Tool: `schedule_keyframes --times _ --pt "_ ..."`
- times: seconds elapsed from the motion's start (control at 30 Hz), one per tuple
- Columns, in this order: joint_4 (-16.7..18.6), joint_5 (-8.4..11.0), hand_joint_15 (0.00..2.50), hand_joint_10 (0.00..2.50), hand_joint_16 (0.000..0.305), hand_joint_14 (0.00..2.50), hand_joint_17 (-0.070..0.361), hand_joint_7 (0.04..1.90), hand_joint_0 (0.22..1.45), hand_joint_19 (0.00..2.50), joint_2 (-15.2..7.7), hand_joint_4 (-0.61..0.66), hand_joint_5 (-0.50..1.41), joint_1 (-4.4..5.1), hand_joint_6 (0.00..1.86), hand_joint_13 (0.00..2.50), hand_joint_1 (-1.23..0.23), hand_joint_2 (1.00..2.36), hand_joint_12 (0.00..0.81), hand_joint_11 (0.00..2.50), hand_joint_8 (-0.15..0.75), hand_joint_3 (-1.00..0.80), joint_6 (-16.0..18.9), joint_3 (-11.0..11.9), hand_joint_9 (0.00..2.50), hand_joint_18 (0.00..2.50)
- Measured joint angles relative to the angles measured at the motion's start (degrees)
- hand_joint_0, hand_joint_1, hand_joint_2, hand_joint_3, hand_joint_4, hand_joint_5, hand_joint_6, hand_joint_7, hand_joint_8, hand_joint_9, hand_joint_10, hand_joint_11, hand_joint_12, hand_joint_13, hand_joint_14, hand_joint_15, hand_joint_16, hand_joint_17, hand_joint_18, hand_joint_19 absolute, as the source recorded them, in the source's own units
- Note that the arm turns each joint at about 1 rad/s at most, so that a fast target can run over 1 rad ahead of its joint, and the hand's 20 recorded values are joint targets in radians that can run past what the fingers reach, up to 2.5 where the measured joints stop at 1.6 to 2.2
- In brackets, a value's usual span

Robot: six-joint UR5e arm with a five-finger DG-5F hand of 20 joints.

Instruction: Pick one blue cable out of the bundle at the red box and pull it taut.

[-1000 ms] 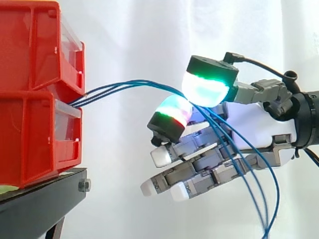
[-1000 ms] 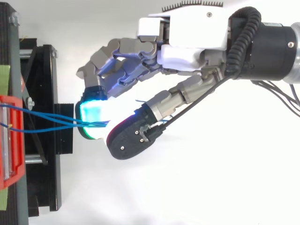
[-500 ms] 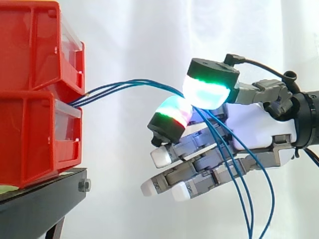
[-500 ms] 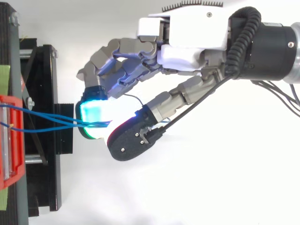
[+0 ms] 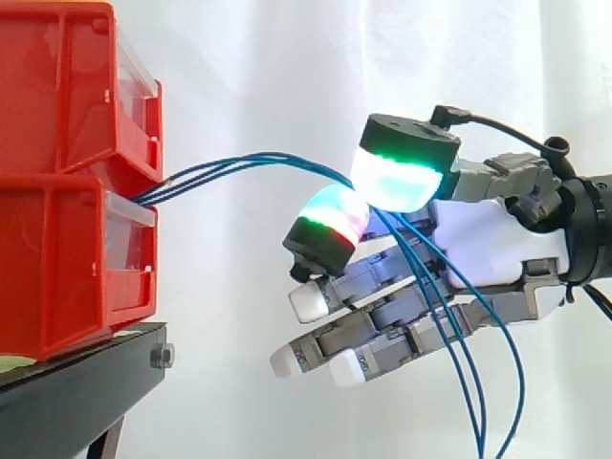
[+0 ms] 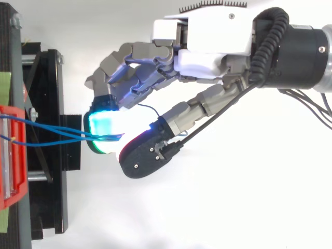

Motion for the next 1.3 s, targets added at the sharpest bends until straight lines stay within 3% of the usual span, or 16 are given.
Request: schedule_keyframes --times 0.4,0.83,1.3 --pt "0.0 0.0 0.0 0.01 0.055 0.0 0.123 0.92 0.85 0.26 0.01 0.04 -0.23 0.01 0.91 0.19 -0.87 1.02 0.355 0.42 0.247 -0.2 -0.06 0.05 0.58 0.34" --pt "0.0 0.0 0.0 0.01 0.055 0.0 0.124 0.88 0.82 0.17 0.02 0.06 -0.24 0.0 0.91 0.19 -0.92 1.01 0.359 0.41 0.24 -0.43 -0.06 0.07 0.54 0.4" --pt "0.0 0.0 0.0 0.01 0.056 0.0 0.126 0.93 0.61 0.19 0.01 0.08 -0.21 0.02 0.88 0.19 -0.8 1.0 0.366 0.42 0.263 -0.5 -0.06 0.15 0.59 0.41"
